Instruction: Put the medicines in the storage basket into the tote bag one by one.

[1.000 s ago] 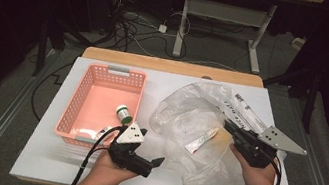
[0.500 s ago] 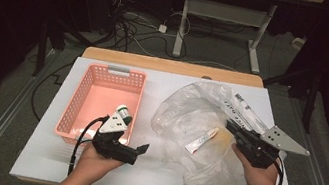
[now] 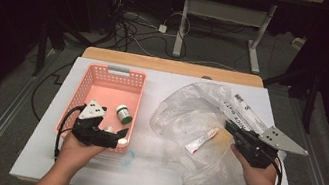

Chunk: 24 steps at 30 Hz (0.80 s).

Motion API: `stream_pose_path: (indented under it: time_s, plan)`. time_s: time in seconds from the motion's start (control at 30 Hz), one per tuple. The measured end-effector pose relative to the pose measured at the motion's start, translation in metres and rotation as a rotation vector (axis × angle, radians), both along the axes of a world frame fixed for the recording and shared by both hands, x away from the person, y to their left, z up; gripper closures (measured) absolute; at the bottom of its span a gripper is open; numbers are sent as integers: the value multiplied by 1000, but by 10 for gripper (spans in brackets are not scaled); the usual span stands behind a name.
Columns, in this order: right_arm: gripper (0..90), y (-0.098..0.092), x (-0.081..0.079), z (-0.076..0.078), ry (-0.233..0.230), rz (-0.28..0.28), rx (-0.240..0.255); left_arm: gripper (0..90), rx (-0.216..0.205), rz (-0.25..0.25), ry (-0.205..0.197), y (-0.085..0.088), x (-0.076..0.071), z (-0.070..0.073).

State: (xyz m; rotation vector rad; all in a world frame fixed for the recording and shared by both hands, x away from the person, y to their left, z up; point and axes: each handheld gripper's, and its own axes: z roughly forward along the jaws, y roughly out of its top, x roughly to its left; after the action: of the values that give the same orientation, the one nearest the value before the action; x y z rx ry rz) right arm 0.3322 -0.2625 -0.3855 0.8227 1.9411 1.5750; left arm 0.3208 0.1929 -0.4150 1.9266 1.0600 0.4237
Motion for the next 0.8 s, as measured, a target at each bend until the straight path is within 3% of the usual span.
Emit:
stream_pose_path:
  time_s: [0.3, 0.4, 0.8]
  plan:
    - [900, 0, 0, 0, 0, -5, 4, 0, -4, 87, 16, 33, 5, -1]
    - [900, 1, 0, 0, -3, 0, 0, 0, 14, 112, 12, 37, 7, -3]
    - [900, 1, 0, 0, 1, 0, 1, 0, 3, 110, 20, 38, 9, -3]
